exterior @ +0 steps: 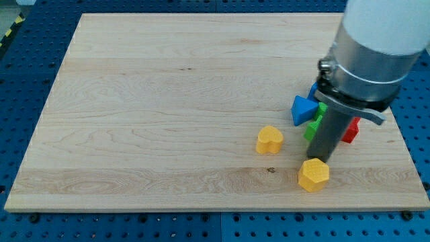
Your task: Slide the yellow hexagon along with the yellow heart up a bit
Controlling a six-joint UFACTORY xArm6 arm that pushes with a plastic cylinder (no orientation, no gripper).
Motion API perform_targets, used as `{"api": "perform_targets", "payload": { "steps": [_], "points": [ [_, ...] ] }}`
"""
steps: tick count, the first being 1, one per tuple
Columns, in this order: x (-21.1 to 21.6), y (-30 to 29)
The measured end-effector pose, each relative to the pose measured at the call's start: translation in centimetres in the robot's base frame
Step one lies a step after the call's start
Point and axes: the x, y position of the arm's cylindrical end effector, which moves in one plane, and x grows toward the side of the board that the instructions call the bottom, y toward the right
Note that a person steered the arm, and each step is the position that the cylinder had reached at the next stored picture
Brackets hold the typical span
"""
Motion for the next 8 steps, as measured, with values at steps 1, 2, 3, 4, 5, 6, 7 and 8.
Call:
{"api": "perform_targets", "payload": {
  "steps": [1,2,3,4,5,6,7,8],
  "points": [
    [1.8,2.7],
    [5.0,4.4],
    [6.5,4.3],
    [5.8,3.2],
    [5.4,1.6],
    [5.4,-1.8],
    [5.4,-7.1],
    [4.5,-9.4]
  ]
}}
